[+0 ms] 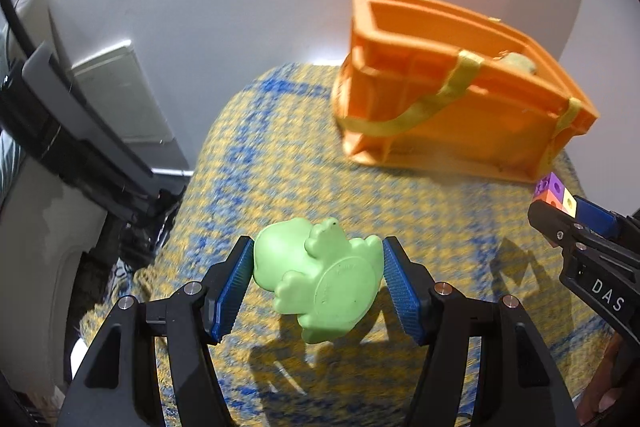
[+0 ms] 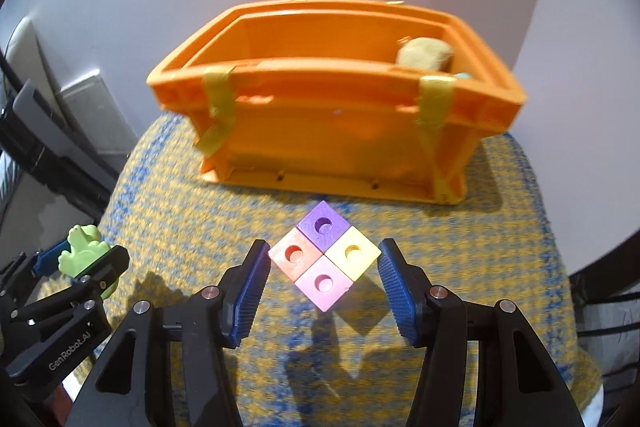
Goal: Organize objects
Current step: 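Carry the frog and cube block over the crate and open both tools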
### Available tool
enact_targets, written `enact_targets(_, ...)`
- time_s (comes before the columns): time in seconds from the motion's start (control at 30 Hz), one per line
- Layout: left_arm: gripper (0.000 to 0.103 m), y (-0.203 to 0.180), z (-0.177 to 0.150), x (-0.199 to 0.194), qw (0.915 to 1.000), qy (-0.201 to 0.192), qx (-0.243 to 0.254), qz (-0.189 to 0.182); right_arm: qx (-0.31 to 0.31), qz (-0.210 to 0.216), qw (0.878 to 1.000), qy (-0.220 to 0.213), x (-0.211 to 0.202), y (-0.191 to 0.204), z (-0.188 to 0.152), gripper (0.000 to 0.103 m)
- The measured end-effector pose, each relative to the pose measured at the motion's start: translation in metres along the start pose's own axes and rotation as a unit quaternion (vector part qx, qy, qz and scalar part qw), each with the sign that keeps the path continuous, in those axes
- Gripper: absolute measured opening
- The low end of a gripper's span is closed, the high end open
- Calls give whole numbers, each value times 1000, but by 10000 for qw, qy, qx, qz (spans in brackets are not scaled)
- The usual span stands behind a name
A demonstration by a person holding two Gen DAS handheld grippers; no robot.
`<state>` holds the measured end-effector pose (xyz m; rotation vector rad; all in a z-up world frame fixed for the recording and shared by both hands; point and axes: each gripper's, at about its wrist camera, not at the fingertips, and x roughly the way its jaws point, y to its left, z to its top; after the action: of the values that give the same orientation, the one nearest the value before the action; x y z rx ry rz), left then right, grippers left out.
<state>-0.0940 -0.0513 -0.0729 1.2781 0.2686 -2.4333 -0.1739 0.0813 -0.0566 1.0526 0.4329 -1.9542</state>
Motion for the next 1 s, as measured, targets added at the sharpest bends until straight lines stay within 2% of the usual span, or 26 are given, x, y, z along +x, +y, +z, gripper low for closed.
enact_targets(0.33, 63, -27, 36, -17, 9992, -311, 223, -86, 334, -152, 9990, -268, -21, -34, 20, 56)
enact_targets(1.0, 62, -57, 102, -30, 9964, -664, 458, -244, 639, -238, 9957, -623, -45, -63, 70, 56)
